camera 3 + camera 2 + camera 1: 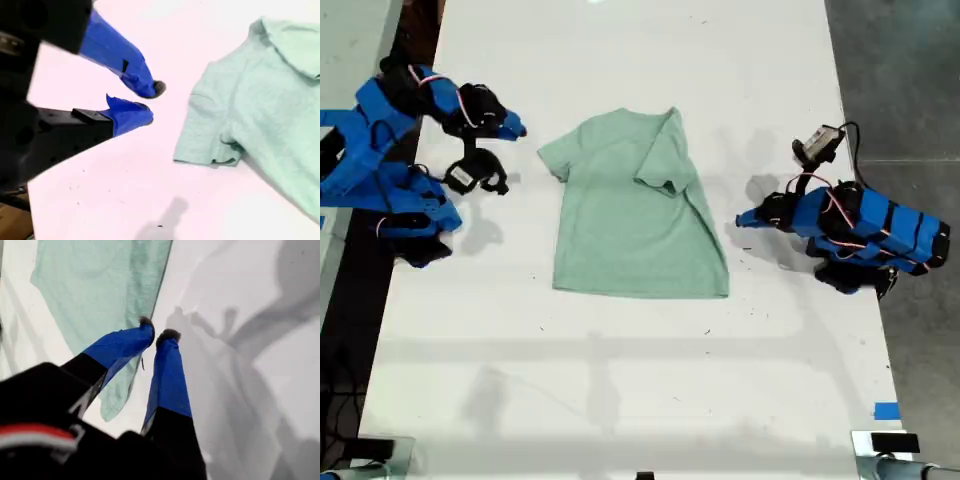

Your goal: Fold t shirt

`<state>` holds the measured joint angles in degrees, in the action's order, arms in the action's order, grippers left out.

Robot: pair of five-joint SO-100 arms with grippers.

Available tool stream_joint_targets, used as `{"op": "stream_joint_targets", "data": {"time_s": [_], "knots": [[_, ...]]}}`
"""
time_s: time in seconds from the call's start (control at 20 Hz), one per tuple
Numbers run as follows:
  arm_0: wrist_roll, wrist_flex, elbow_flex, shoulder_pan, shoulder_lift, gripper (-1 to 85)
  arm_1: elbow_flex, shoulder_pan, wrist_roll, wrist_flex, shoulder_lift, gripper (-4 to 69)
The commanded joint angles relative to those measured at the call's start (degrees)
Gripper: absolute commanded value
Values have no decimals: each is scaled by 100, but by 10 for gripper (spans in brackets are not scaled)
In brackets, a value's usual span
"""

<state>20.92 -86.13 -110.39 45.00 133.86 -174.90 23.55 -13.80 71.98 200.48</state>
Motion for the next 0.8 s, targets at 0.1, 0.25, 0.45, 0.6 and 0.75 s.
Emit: {"op": "stream_joint_targets", "data": {"time_s": [0.1, 0.25, 0.45, 0.6, 0.75], "knots": [[1371, 167, 1670, 1055, -2663, 149, -334, 26, 9, -176, 53, 43], [1512, 545, 1679, 1178, -3524, 126, -334, 18, -18, -193, 53, 43], [1397, 958, 1521, 967, -4175, 127, -334, -18, -18, -193, 53, 43], [1450, 1406, 1090, 1151, -4676, 117, -334, -26, -18, -193, 53, 43], [1503, 1802, 729, 1389, -5054, 107, -334, -35, -18, -193, 53, 43]]}}
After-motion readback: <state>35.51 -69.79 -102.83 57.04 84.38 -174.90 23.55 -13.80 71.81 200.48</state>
